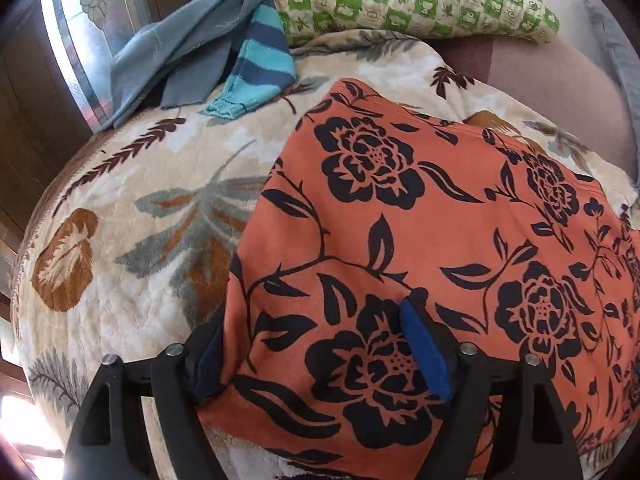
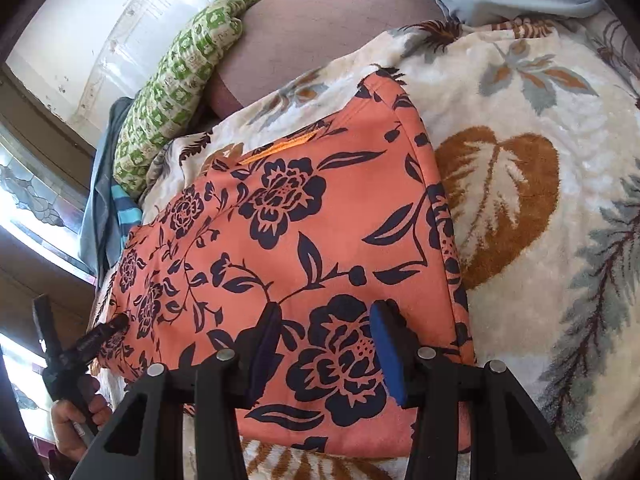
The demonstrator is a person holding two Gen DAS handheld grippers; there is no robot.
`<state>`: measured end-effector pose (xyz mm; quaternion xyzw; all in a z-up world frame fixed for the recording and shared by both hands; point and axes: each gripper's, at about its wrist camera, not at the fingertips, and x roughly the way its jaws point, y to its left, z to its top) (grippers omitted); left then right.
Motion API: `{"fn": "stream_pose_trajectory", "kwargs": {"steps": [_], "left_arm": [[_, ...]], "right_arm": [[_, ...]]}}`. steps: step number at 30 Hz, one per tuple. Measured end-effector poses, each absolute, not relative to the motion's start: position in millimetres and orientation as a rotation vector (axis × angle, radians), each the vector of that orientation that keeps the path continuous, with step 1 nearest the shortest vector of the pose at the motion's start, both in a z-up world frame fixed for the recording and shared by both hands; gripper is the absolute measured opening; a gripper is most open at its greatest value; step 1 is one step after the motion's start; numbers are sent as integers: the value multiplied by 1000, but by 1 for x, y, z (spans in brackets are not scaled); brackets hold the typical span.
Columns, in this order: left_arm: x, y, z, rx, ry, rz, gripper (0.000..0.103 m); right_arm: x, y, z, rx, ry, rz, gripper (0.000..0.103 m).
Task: Fold small clothes
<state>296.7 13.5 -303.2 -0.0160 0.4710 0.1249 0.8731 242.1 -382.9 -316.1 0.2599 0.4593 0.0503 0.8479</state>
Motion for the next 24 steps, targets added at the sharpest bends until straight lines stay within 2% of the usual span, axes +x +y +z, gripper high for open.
{"fn": "stream_pose_trajectory", "kwargs": {"steps": [6, 16, 20, 24], "left_arm": [[288, 18, -305, -38, 1004, 279, 89], [253, 16, -301, 163, 991, 243, 93], [243, 36, -291, -14, 987, 243, 91], [229, 31, -276, -103, 878, 197, 91]], "right_arm": [[248, -382, -320, 553, 953, 105, 50], [255, -374, -318, 538, 954, 80, 54], [254, -367, -309, 568, 920, 152, 55], [250, -330, -293, 517, 859, 308, 55]]}}
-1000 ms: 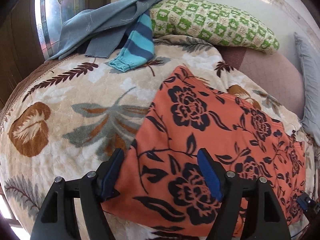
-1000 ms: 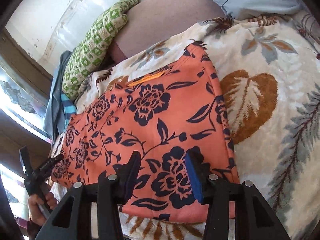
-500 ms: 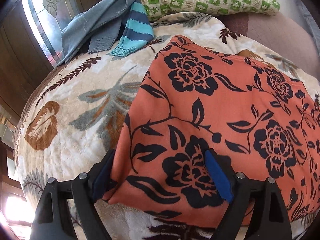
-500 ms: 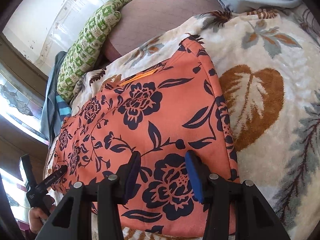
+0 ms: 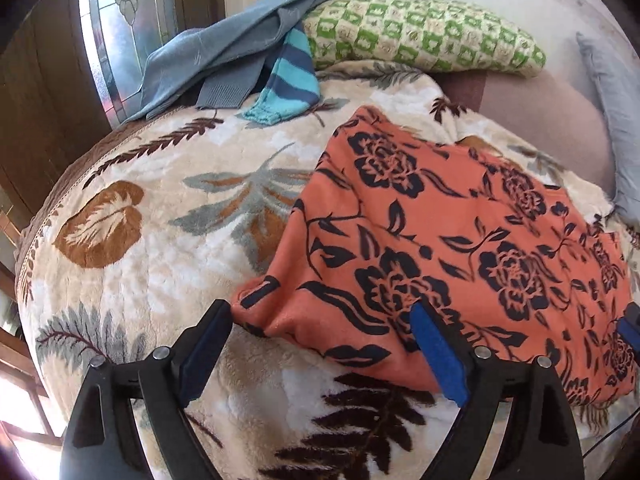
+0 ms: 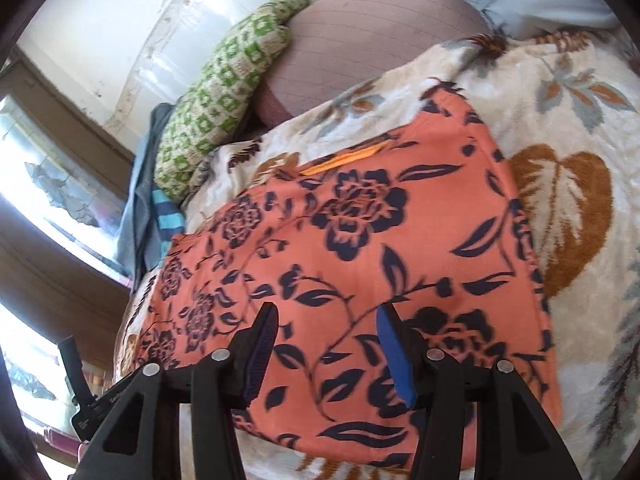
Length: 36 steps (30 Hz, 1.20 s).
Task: Fold small clothes
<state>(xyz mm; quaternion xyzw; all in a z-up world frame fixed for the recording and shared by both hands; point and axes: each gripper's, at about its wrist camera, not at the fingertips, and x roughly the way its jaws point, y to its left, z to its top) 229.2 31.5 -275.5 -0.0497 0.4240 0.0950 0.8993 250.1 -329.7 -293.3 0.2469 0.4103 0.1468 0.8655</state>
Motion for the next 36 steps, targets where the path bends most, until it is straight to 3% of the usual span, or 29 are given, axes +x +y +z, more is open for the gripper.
{"fn": "stream_pose_trajectory", "kwargs": {"steps": [3, 6, 8, 16, 20, 24, 34, 36], "left_arm": [[232, 11, -275, 9, 832, 178, 91], [246, 10, -304, 104, 953, 234, 94], [244, 23, -297, 7, 952, 222, 95], [199, 75, -267, -249, 860, 308, 94], [181, 85, -274, -371, 905, 313, 94], [195, 83, -299, -563, 1016, 250, 94], [248, 69, -303, -476, 906, 311, 94], [250, 69, -303, -462, 879, 314, 90]], "right_arm": [[243, -290, -286, 439, 852, 438, 55], [243, -259, -298, 394, 924, 504, 55], [248, -246, -317, 353, 1027, 497, 54], [251, -283, -307, 512, 951, 458, 54], [249, -286, -298, 520, 902, 476, 54], [253, -267, -308, 449, 981, 475, 54], [252, -276, -319, 466, 1018, 493, 54], [253, -274, -318, 462, 1021, 492, 54]]}}
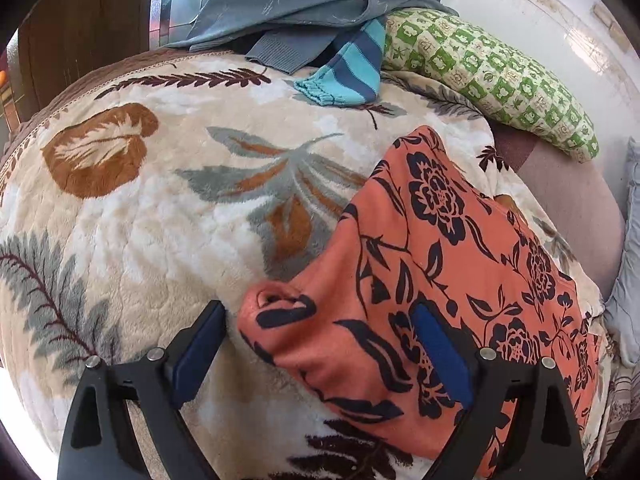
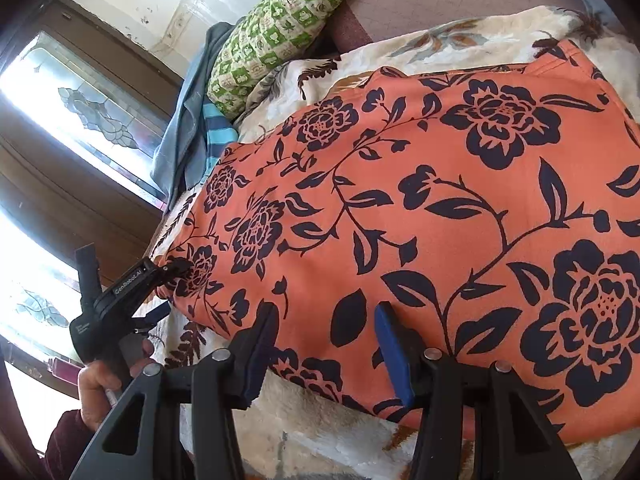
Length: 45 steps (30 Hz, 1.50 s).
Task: Fold small clothes
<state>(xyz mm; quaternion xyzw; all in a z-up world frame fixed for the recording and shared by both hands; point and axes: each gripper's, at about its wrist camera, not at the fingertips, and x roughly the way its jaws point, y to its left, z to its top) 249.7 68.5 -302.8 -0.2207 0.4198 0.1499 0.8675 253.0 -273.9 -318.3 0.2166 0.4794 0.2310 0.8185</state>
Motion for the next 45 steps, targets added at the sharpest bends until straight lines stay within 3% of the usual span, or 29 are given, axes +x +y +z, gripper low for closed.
{"fn": "stream_pose_trajectory", "kwargs": {"steps": [2, 5, 13, 18, 22, 24, 25, 26, 29, 33, 35, 37, 39, 40, 41, 45], "left_arm": [[245, 71, -301, -444, 857, 344, 73], [239, 77, -297, -461, 825, 342, 63], [229, 57, -270, -369, 688, 210, 63], [228, 56, -284, -422, 756, 171, 75], [238, 57, -298, -436, 803, 171, 75], [241, 58, -298, -446, 793, 161, 63], [242, 57, -299, -432, 798, 163, 47], [244, 56, -300, -419, 799, 163, 38], [243, 57, -295, -429, 773, 126, 25], [246, 55, -296, -433, 768, 110, 31], [250, 52, -298, -436, 762, 95, 60], [252, 42, -297, -382, 750, 85, 64], [254, 31, -297, -274, 747, 104, 53], [254, 28, -295, -240, 742, 116, 32], [254, 29, -293, -232, 736, 117, 20], [252, 29, -286, -200, 735, 106, 11]], "right_arm": [[254, -273, -319, 456, 1021, 494, 54], [255, -273, -319, 457, 1022, 499, 54], [258, -273, -320, 456, 1021, 506, 54], [259, -273, -321, 457, 1023, 514, 54], [259, -272, -320, 453, 1021, 512, 54], [258, -271, -320, 450, 1018, 512, 54], [258, -272, -320, 450, 1017, 512, 54], [258, -272, -320, 451, 1017, 512, 54], [257, -272, -320, 448, 1015, 512, 54], [257, -272, -320, 442, 1013, 513, 54], [257, -272, -320, 443, 1013, 513, 54], [257, -271, -320, 441, 1013, 513, 54], [256, -271, -320, 436, 1011, 514, 54], [256, -271, -320, 434, 1012, 514, 54], [255, -271, -319, 431, 1013, 515, 54], [252, -278, -318, 454, 1009, 530, 52]]}}
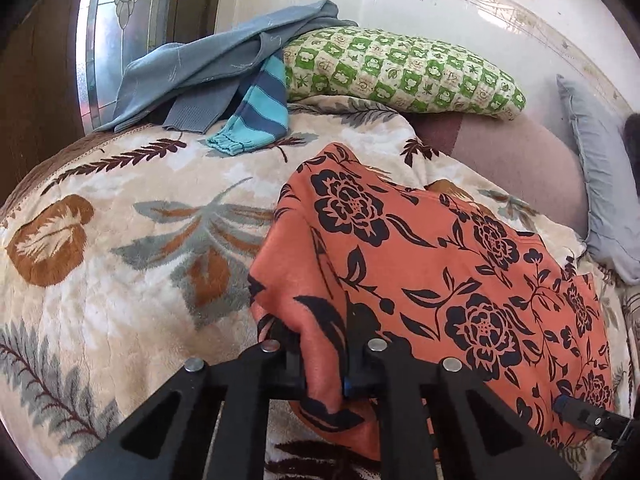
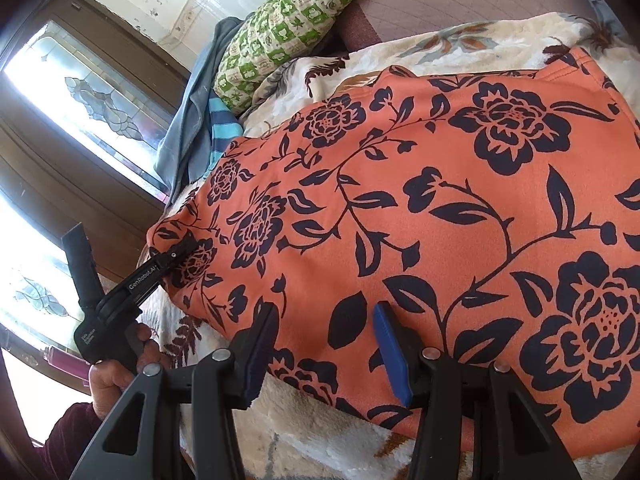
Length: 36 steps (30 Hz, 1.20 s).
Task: Fold small clothes
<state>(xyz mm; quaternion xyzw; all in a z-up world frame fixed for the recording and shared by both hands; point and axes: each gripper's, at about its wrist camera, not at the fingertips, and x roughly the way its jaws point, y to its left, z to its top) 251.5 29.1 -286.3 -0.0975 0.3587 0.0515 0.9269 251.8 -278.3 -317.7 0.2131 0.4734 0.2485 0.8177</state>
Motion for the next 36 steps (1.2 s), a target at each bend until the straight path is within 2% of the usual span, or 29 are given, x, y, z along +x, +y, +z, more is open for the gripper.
{"fn": "stream_pose_trajectory", "kwargs": {"steps": [7, 13, 16, 18, 19, 20, 22, 23, 24, 25, 26, 29, 32, 36], "left_arm": [[239, -25, -234, -69, 626, -30, 9], [228, -131, -180, -1, 526, -276, 8], [219, -206, -181, 78, 534, -417, 8], [216, -257, -203, 144, 579, -489, 9], [216, -280, -220, 178, 623, -524, 13], [217, -301, -242, 210, 684, -562, 25], [219, -331, -288, 293, 872, -629, 40], [214, -335, -299, 322, 897, -618, 41], [203, -332, -296, 336, 827, -624, 44], [193, -327, -288, 339, 781, -664, 57], [187, -321, -279, 331, 760, -701, 64], [175, -292, -242, 290, 681, -738, 66], [181, -242, -210, 236, 588, -646, 75], [212, -175, -196, 129, 573, -434, 75]], "right_arm": [[243, -347, -301, 596, 881, 407, 52], [231, -419, -286, 716, 775, 277, 52], [219, -460, -280, 810, 703, 223, 52], [211, -487, -280, 862, 663, 172, 52], [206, -499, -282, 888, 649, 146, 52], [203, -510, -285, 918, 636, 127, 53], [197, -531, -294, 986, 616, 91, 54], [194, -541, -298, 1024, 608, 80, 55], [193, -547, -303, 1061, 602, 73, 55], [193, -551, -307, 1090, 604, 74, 55], [196, -552, -308, 1104, 612, 79, 55], [204, -540, -305, 1079, 634, 112, 55], [213, -511, -297, 1020, 659, 182, 55], [225, -468, -286, 923, 681, 261, 55]]}}
